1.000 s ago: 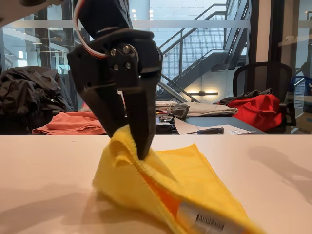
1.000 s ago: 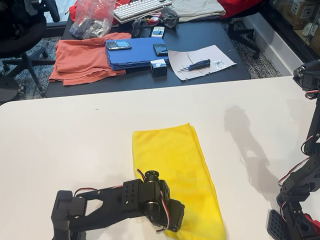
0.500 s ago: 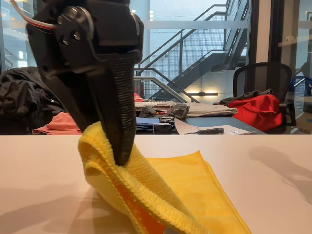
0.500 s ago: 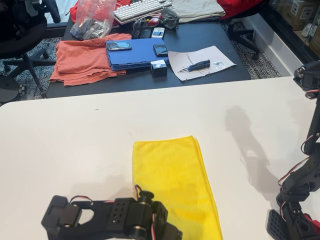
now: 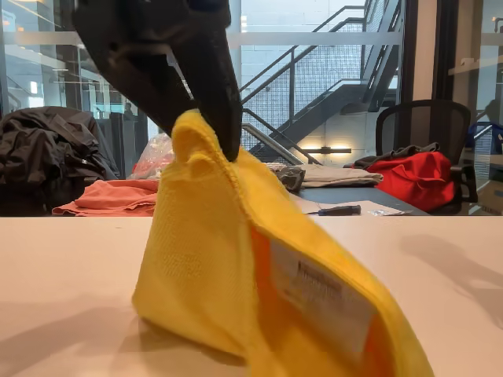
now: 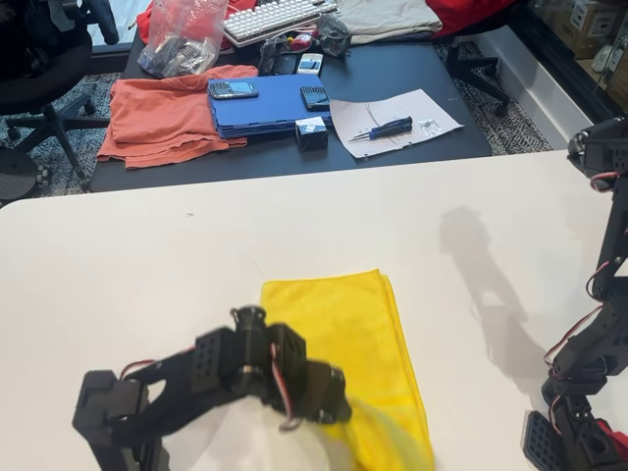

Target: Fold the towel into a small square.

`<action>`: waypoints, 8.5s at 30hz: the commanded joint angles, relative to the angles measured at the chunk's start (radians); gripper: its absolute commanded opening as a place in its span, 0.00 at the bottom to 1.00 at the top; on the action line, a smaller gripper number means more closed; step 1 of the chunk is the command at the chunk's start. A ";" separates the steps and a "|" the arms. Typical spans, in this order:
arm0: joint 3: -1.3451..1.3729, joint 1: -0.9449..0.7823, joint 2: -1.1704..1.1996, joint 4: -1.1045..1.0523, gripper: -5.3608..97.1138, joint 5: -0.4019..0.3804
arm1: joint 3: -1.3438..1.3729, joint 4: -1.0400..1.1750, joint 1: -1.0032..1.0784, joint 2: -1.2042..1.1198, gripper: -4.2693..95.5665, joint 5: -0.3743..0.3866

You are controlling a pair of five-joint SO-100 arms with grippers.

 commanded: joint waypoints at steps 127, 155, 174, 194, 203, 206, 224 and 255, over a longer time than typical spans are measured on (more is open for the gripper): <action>0.290 -1.224 -0.739 -0.284 0.27 -0.871 | -0.529 -0.002 -1.241 0.196 0.91 0.051; 0.281 -1.252 -0.739 -0.284 0.22 -0.796 | -0.520 -0.002 -1.243 0.238 0.91 0.051; 0.278 -1.281 -0.769 -0.267 0.05 -0.842 | -0.528 -0.002 -1.241 0.236 0.91 0.051; 0.276 -1.100 -0.765 -0.279 0.05 -0.851 | -0.528 -0.002 -1.243 0.249 0.91 0.052; 0.081 -0.960 -0.779 -0.249 0.05 -0.831 | -0.518 -0.002 -1.235 0.229 0.91 0.052; 0.081 -1.005 -0.781 -0.175 0.07 -0.765 | -0.528 -0.002 -1.241 0.198 0.91 0.052; 0.063 -1.200 -0.839 -0.143 0.24 -0.667 | -0.529 -0.002 -1.241 0.222 0.91 0.052; 0.063 -1.276 -0.933 -0.140 0.05 -0.678 | -0.529 -0.002 -1.243 0.233 0.91 0.054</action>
